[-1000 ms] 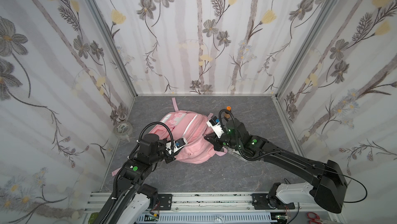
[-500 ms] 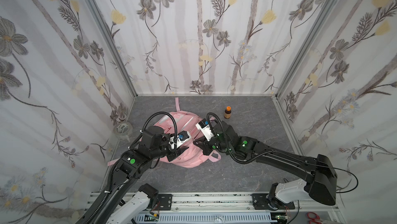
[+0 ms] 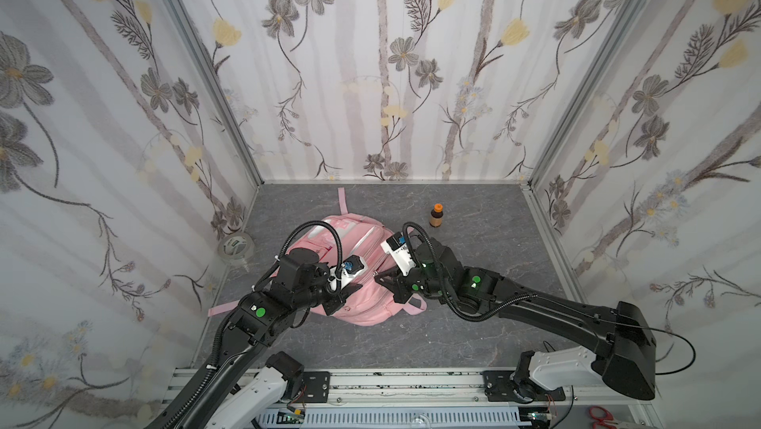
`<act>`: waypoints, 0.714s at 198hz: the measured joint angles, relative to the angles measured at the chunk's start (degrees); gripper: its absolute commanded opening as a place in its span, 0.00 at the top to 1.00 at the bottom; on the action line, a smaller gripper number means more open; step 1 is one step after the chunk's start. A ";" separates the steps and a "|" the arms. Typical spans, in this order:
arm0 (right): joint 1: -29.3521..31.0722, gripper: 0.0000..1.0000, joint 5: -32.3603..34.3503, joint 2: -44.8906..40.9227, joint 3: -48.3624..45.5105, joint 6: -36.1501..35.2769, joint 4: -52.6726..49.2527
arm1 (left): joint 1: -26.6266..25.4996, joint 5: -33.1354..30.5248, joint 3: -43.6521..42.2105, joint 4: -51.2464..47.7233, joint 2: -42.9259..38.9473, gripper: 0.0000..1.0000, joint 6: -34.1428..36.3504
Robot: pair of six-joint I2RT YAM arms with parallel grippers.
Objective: Pack the student bag
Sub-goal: 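Slide the zipper pull farther toward the bag's top end with the right gripper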
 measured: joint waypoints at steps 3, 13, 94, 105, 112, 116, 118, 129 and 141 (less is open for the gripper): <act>0.04 1.00 -0.09 0.02 0.09 0.22 0.00 | -0.15 0.04 0.00 0.28 0.20 0.61 -0.39; 0.09 1.00 -0.28 0.11 0.37 0.31 0.00 | -0.76 0.28 0.00 1.03 1.05 0.61 -0.55; 0.07 1.00 0.07 0.20 0.83 0.28 -0.94 | -2.32 -2.29 -2.03 3.48 1.84 1.00 0.68; -0.04 1.00 0.15 0.13 0.83 0.17 -1.18 | -2.36 -2.97 -2.71 3.89 0.87 1.00 1.36; -0.31 1.00 -0.13 0.00 0.72 -0.13 -1.29 | -2.36 -3.32 -3.15 4.13 0.15 1.00 1.68; -0.61 1.00 -0.46 -0.15 0.46 -0.44 -1.22 | -2.38 -3.50 -3.37 4.37 -0.33 1.00 1.92; -0.76 1.00 -0.61 -0.24 0.31 -0.55 -1.16 | -2.38 -3.65 -3.48 4.46 -0.55 1.00 2.01; -2.08 1.00 -1.11 -0.94 -0.92 -1.40 -0.94 | -2.38 -4.44 -4.02 4.57 -1.95 1.00 2.51; -4.17 1.00 -1.60 -1.86 -2.93 -2.36 -0.20 | -2.36 -4.90 -4.50 4.22 -3.37 1.00 2.99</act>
